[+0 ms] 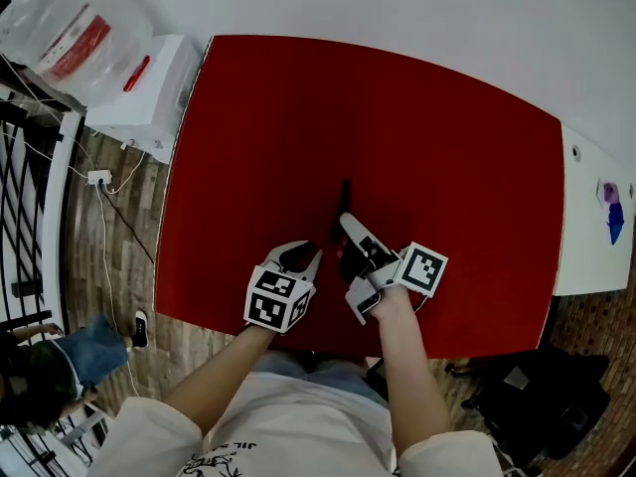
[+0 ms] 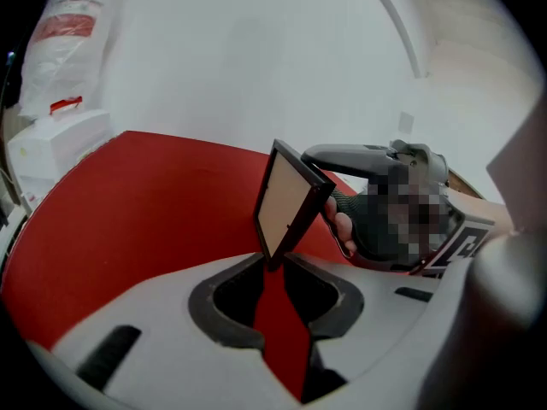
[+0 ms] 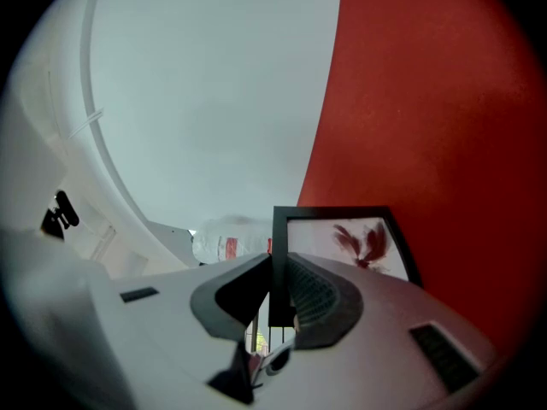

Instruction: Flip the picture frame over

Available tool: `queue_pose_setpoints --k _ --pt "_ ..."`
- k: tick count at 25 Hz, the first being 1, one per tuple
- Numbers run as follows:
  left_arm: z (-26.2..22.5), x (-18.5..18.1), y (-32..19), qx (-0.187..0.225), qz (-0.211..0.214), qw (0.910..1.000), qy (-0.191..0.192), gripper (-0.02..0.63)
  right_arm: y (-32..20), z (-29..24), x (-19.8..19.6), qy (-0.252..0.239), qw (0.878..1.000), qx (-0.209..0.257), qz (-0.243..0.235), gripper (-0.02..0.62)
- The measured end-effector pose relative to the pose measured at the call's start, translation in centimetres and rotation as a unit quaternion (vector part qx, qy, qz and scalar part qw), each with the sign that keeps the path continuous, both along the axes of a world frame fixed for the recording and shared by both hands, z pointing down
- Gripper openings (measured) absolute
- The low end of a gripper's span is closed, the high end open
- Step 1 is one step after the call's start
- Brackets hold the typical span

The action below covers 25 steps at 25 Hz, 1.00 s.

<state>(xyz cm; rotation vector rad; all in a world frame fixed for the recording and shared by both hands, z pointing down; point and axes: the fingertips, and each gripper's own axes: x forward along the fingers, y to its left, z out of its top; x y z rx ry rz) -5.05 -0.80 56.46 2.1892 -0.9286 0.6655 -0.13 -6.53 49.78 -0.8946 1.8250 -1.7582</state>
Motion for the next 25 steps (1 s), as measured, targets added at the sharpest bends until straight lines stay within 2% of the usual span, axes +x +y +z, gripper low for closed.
queue_pose_setpoints --k 3,8,18,22,25 --pt "0.1 1.7 -0.1 0.003 0.041 0.9992 0.002 0.105 0.2 0.0 0.6 -0.004 1.0 -0.004 -0.002 0.064" --pt "0.1 3.9 -0.7 0.032 0.091 0.9952 -0.015 0.123 0.4 0.2 1.2 -0.005 1.0 -0.014 0.0 0.064" --pt "0.9 6.4 -1.0 0.052 0.127 0.9901 -0.03 0.126 0.6 0.2 2.0 0.006 1.0 -0.017 -0.002 0.064" --pt "1.0 6.7 -1.0 0.053 0.134 0.989 -0.032 0.112 0.5 -0.1 2.3 0.034 0.999 -0.006 -0.011 0.064" --pt "1.0 6.8 -1.1 0.057 0.145 0.9869 -0.042 0.107 0.4 -0.6 3.1 0.096 0.995 0.006 -0.018 0.066"
